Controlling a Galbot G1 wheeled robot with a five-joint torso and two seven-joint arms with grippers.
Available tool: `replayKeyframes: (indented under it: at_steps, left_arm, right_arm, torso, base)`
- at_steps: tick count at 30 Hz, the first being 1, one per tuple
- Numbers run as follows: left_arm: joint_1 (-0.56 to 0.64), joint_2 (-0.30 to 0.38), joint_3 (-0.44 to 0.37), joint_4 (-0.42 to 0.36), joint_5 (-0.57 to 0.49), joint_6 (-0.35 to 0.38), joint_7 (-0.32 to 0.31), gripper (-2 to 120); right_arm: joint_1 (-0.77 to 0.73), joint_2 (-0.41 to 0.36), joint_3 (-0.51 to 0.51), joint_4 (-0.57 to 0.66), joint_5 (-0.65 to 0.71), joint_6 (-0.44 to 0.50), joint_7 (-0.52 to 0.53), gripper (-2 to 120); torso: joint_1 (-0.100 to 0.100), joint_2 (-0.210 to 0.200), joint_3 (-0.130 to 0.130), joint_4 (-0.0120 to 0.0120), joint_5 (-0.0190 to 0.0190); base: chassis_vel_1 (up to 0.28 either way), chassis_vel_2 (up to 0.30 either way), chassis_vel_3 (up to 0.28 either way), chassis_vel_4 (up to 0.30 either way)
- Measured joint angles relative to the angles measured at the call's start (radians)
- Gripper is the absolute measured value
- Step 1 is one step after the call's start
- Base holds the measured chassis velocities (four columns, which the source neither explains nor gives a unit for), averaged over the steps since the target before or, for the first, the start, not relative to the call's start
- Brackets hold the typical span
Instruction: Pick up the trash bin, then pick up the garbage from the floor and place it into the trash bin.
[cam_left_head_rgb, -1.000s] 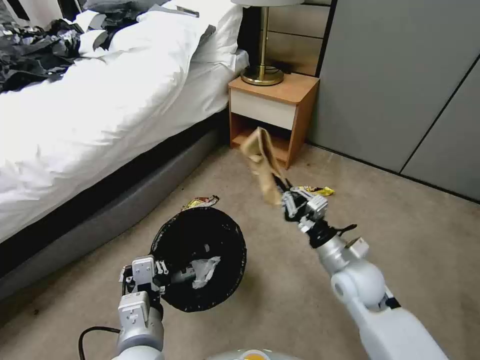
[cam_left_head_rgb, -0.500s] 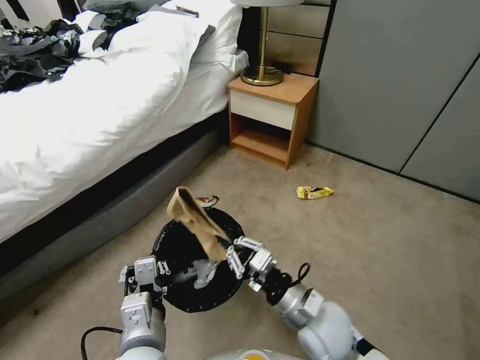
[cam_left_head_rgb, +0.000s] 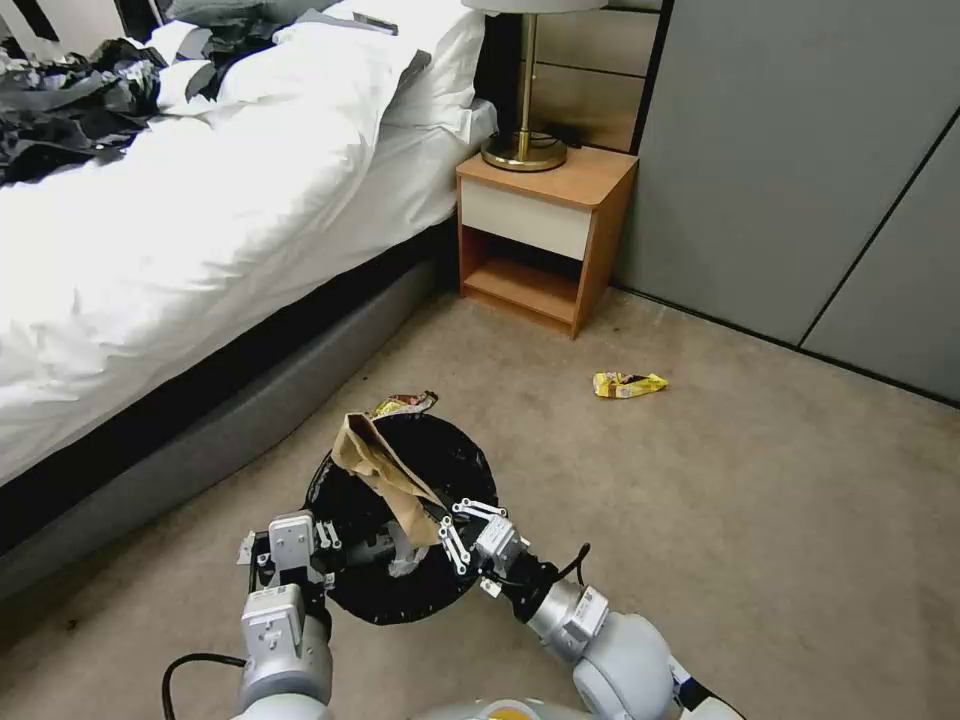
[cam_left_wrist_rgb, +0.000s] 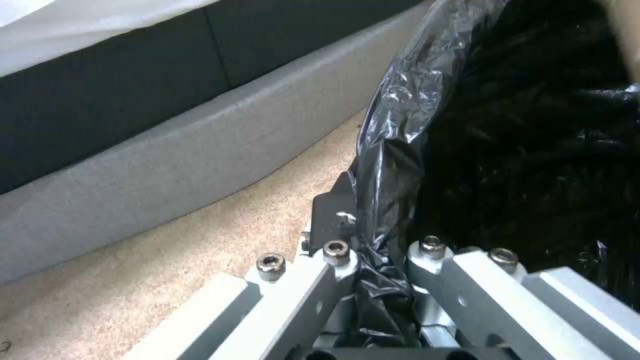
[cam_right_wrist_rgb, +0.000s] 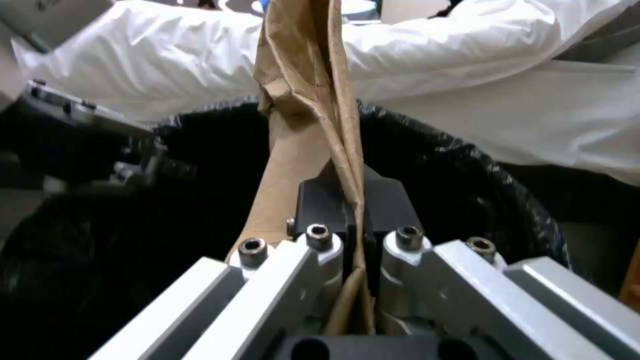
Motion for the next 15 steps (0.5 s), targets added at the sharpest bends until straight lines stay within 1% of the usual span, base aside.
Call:
replayKeyframes:
  at_steps: [2,3,4,6,7,8,10,11,13,14,15]
  left_arm:
    - [-0.001,0.001,0.000,0.000,-0.001,0.000,0.000,1]
    - [-0.001,0.001,0.000,0.000,-0.001,0.000,0.000,1]
    - [-0.003,0.001,0.000,0.000,-0.002,0.000,0.000,1]
    - [-0.004,0.001,-0.001,0.000,-0.003,0.000,0.000,1]
    - [-0.004,0.001,-0.001,0.000,-0.003,0.000,0.000,1]
    - [-0.005,0.002,-0.002,0.000,-0.003,0.000,0.001,1]
    - [-0.006,0.003,-0.003,0.000,-0.004,0.000,0.001,1]
    - [-0.006,0.003,-0.003,0.000,-0.004,0.000,0.001,1]
    - [-0.007,0.003,-0.003,0.000,-0.004,0.000,0.001,1]
    - [-0.007,0.003,-0.003,-0.001,-0.004,0.001,0.001,1]
    - [-0.007,0.003,-0.003,-0.001,-0.004,0.001,0.001,1]
  right_arm:
    - [-0.004,-0.001,0.000,-0.003,-0.012,0.004,0.006,7]
    - [-0.004,-0.001,0.000,-0.003,-0.012,0.004,0.006,7]
    - [-0.009,-0.002,-0.002,-0.003,-0.019,0.006,0.009,14]
    - [-0.016,-0.004,-0.003,-0.002,-0.030,0.006,0.011,22]
    - [-0.016,-0.004,-0.003,-0.002,-0.030,0.006,0.011,22]
    - [-0.020,-0.005,-0.003,0.001,-0.034,0.007,0.011,29]
    - [-0.027,-0.007,-0.002,0.004,-0.037,0.008,0.011,36]
    - [-0.027,-0.007,-0.002,0.004,-0.037,0.008,0.011,36]
    - [-0.035,-0.012,0.002,0.008,-0.041,0.011,0.012,48]
    - [-0.038,-0.014,0.003,0.009,-0.043,0.012,0.012,50]
    - [-0.041,-0.017,0.006,0.012,-0.044,0.013,0.012,54]
  torso:
    - [0.000,0.000,0.000,0.0000,0.0000]
    - [0.000,0.000,0.000,0.0000,0.0000]
    - [0.000,0.000,0.000,0.0000,0.0000]
    - [0.000,0.000,0.000,0.0000,0.0000]
    - [0.000,0.000,0.000,0.0000,0.0000]
    - [0.000,0.000,0.000,0.0000,0.0000]
    - [0.000,0.000,0.000,0.0000,0.0000]
    - [0.000,0.000,0.000,0.0000,0.0000]
    - [0.000,0.000,0.000,0.0000,0.0000]
    - [0.000,0.000,0.000,0.0000,0.0001]
    - [0.000,0.000,0.000,0.0000,0.0000]
  base:
    - [0.000,0.000,0.000,0.000]
    - [0.000,0.000,0.000,0.000]
    - [0.000,0.000,0.000,0.000]
    - [0.000,0.000,0.000,0.000]
    - [0.000,0.000,0.000,0.000]
    - [0.000,0.000,0.000,0.000]
    - [0.000,0.000,0.000,0.000]
    - [0.000,0.000,0.000,0.000]
    - [0.000,0.000,0.000,0.000]
    - [0.000,0.000,0.000,0.000]
    - [0.000,0.000,0.000,0.000]
